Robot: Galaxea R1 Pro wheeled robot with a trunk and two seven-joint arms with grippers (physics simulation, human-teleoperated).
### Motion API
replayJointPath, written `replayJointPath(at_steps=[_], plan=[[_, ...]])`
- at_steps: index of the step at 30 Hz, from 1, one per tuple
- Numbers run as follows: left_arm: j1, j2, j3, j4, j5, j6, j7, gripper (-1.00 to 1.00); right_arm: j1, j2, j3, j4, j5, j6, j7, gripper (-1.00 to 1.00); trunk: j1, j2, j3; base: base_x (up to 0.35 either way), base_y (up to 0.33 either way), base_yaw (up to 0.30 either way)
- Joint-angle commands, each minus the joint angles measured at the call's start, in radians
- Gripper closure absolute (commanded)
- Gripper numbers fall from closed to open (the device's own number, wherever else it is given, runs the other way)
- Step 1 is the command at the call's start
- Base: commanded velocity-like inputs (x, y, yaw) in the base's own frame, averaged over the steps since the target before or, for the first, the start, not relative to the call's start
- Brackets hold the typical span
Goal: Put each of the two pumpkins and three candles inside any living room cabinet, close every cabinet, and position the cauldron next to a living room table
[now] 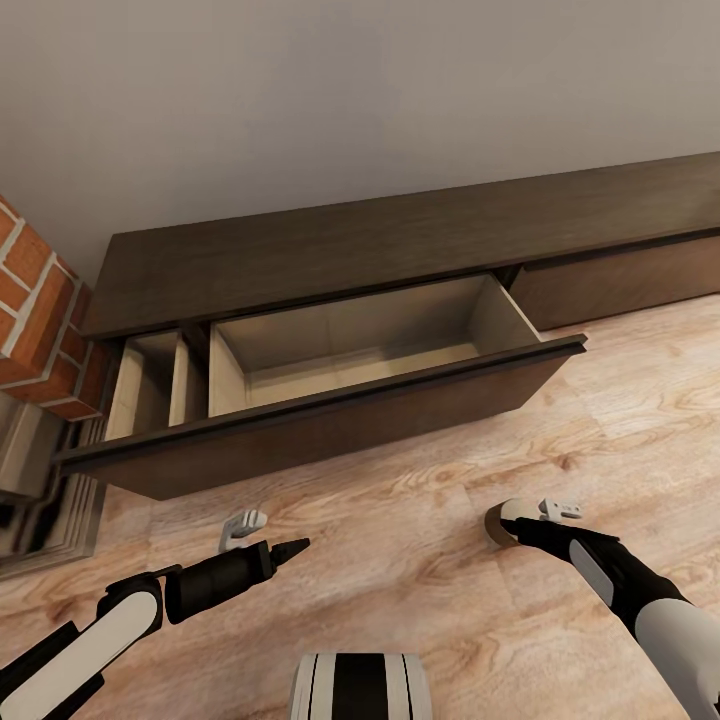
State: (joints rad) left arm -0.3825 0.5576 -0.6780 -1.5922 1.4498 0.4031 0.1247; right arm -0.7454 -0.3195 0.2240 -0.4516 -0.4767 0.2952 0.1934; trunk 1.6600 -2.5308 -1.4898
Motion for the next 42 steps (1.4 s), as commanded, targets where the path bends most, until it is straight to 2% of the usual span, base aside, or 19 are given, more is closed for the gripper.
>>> replayJointPath(at_steps=[1, 26, 42], plan=[[-0.001, 0.001, -0.002, -0.002, 0.011, 0.0, 0.009, -1.0, 0.0, -0.001, 0.005, -0.001, -0.005, 0.004, 0.0, 1.0, 0.0, 0.0, -0.001, 0.0, 0.0, 0.0], [-0.001, -0.002, -0.007, -0.002, 0.011, 0.0, 0.009, -1.0, 0.0, -0.002, 0.005, -0.001, -0.005, 0.004, 0.0, 1.0, 0.0, 0.0, -0.001, 0.0, 0.0, 0.0], [-0.001, -0.006, -0.009, -0.001, 0.009, 0.001, 0.015, -1.0, 0.0, -0.002, 0.005, -0.001, -0.005, 0.007, 0.0, 1.0, -0.007, 0.003, 0.061, 0.0, 0.0, 0.0]])
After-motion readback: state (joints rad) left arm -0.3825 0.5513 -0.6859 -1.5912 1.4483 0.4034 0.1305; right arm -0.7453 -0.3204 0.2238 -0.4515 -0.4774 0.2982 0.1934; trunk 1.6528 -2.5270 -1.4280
